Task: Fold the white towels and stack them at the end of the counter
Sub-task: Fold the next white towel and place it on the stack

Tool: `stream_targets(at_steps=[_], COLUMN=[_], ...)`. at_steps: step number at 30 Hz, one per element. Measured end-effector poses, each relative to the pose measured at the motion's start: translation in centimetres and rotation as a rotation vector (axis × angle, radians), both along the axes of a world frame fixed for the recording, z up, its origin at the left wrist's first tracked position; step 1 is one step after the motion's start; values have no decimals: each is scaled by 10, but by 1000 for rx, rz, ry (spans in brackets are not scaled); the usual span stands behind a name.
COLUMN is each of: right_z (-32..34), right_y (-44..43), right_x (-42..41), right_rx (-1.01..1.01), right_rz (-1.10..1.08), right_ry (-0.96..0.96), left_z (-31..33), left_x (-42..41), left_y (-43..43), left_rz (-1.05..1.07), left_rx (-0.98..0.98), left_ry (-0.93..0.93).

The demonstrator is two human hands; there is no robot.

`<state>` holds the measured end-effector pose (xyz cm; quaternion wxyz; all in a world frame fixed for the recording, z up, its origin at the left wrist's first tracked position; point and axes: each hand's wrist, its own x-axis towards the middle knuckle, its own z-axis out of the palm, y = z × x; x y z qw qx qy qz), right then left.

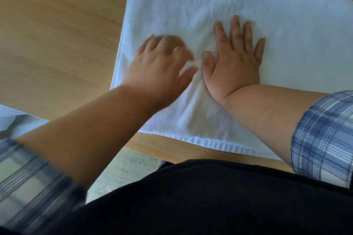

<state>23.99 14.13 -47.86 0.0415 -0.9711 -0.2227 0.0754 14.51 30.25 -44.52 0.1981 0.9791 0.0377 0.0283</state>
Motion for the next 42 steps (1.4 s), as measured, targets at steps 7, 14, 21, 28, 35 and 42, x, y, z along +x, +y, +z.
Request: stream_targets(at_steps=[7, 14, 21, 28, 35, 42], right_z=[-2, 2, 0, 3, 4, 4], right_y=[-3, -5, -5, -3, 0, -8], right_x=[0, -2, -1, -2, -4, -7], right_rx=[112, 156, 142, 102, 29, -48], right_rz=[-36, -20, 2, -22, -12, 74], right_ry=[20, 14, -2, 22, 48, 103], left_z=[-23, -29, -12, -17, -33, -33], left_x=[59, -41, -61, 19, 21, 20], left_y=[-16, -26, -26, -10, -13, -13], left_rz=[-134, -405, -559, 31, 18, 12], left_rx=[120, 306, 152, 111, 261, 297], left_ry=[242, 290, 266, 210, 244, 264])
